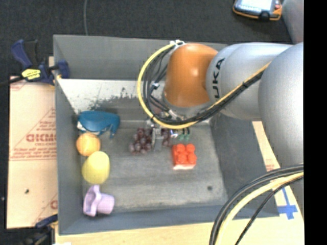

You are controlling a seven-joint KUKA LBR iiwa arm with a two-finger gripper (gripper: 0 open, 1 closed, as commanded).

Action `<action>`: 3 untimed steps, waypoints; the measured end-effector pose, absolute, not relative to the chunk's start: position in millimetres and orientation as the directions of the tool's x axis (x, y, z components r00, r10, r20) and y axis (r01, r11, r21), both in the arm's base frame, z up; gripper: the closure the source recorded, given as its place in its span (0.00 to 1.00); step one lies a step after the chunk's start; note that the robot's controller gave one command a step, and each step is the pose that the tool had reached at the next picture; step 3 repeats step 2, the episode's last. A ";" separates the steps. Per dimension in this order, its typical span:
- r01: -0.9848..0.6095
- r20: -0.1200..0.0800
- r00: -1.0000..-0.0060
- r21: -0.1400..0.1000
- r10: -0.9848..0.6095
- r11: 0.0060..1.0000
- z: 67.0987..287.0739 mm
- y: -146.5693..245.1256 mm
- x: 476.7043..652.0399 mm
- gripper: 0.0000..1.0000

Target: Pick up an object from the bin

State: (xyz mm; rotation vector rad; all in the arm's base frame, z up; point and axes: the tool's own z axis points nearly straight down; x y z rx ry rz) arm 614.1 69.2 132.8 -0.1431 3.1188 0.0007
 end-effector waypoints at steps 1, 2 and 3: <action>-0.091 -0.030 -0.995 -0.001 -0.091 0.996 158.4 69.0 616.8 1.00; -0.091 -0.032 -0.995 -0.001 -0.091 0.996 159.4 68.8 617.0 1.00; -0.091 -0.032 -0.995 -0.001 -0.091 0.996 159.4 68.8 617.0 1.00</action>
Offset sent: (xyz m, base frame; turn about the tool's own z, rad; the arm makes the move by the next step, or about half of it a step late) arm 0.0021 0.0000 0.0274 0.0004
